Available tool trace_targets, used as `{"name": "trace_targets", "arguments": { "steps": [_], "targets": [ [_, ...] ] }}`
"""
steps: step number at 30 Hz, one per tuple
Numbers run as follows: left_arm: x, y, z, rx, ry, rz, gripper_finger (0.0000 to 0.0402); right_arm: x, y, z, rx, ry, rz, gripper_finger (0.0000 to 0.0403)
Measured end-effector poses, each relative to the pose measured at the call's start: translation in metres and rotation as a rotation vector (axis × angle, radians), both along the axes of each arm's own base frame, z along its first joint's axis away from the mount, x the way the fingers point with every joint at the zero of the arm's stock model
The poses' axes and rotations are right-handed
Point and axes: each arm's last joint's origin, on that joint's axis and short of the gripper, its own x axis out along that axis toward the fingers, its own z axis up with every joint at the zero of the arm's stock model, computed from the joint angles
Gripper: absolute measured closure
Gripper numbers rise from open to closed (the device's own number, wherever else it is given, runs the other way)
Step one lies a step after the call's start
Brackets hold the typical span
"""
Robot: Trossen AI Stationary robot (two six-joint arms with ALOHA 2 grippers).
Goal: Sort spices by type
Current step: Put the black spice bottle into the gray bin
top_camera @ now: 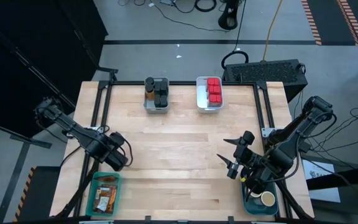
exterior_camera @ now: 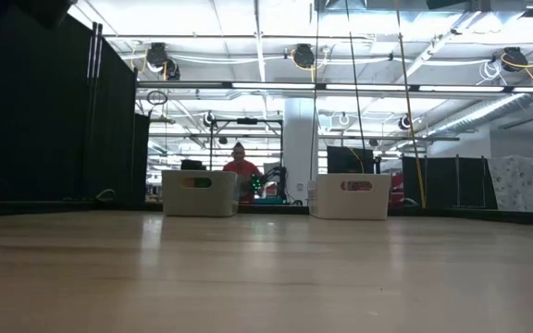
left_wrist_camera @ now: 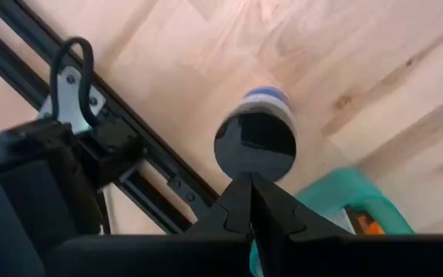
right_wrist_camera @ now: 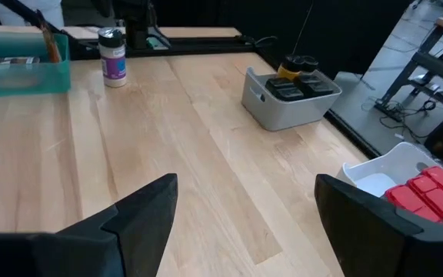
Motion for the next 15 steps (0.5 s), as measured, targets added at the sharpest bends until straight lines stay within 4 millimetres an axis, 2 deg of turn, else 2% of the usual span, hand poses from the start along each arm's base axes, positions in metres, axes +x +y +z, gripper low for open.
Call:
{"name": "trace_targets", "arguments": {
  "steps": [11, 15],
  "targets": [
    [0.0006, 0.0009, 0.0003, 0.022, -0.026, -0.024, 0.0389, -0.0001, 0.0005, -0.0005, 0.014, 0.015, 0.012, 0.0112],
    [0.0027, -0.002, -0.0002, -0.038, -0.031, -0.038, 0.0364, 0.0, 0.0006, -0.0005, 0.014, 0.014, 0.012, 0.0112]
  ]
}}
